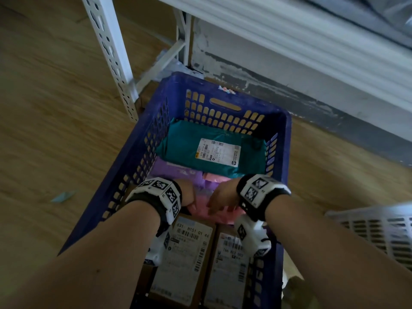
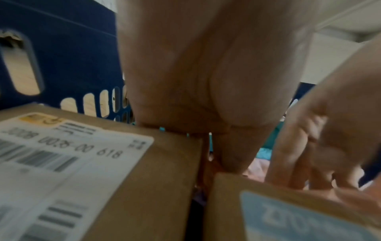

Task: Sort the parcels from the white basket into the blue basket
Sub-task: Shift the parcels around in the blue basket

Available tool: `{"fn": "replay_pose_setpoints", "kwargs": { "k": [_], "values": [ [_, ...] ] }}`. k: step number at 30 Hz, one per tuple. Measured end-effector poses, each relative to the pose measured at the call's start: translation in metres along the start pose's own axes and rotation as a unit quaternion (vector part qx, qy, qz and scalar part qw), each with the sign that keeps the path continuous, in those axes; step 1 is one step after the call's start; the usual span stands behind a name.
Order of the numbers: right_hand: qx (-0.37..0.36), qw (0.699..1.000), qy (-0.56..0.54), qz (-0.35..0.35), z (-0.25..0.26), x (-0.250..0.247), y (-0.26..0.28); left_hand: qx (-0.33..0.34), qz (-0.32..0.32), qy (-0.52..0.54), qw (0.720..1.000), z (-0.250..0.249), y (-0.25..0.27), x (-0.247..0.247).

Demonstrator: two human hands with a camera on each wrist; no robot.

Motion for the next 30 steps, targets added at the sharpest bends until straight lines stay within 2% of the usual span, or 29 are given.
{"fn": "replay_pose_setpoints", "kwargs": {
  "k": [2,3,6,8,11,13,15,23,27,30],
  "values": [
    [0.033,0.995,-0.088,-0.036,-0.016,-0.012,-0.004,0.0,0.033,-0.021,0.999,0.002,-0.004,0.006],
    [0.047,0.995,-0.075,-0.044,-0.02,-0.014,-0.007,-0.002,0.03,-0.036,0.999,0.003,-0.004,0.005],
    [0.097,0.99,0.073,-0.07,-0.028,-0.002,-0.029,0.018,0.011,0.014,1.0,-0.001,-0.007,-0.002],
    [0.084,0.984,0.143,-0.067,-0.018,0.006,-0.038,0.04,-0.043,0.04,0.997,-0.011,-0.003,-0.016],
    [0.11,0.987,0.063,-0.096,-0.025,-0.01,-0.034,0.076,-0.078,0.06,0.992,-0.021,0.001,-0.025],
    [0.106,0.983,0.036,-0.144,-0.03,-0.026,-0.028,0.078,-0.063,0.065,0.993,-0.019,-0.001,-0.023],
    [0.107,0.981,0.02,-0.162,-0.036,-0.031,-0.026,0.093,-0.063,0.075,0.991,-0.022,0.001,-0.025],
    [0.119,0.972,-0.068,-0.19,-0.053,-0.045,-0.014,0.108,-0.054,0.092,0.989,-0.023,0.002,-0.026],
    [0.12,0.965,-0.074,-0.219,-0.063,-0.072,0.002,0.113,-0.114,0.191,0.968,-0.017,0.007,-0.055],
    [0.129,0.952,-0.095,-0.262,-0.076,-0.096,0.009,0.099,-0.169,0.29,0.937,-0.006,0.004,-0.081]
  ]
}}
Point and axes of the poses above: each hand's wrist, its own y-axis away from the middle knuckle, its own x-axis out of the palm, z = x × y, the point moved 8 cm from there along -y, towards the middle knuckle, and after that the axes turned 13 degrees about y, right-handed, at the moved point
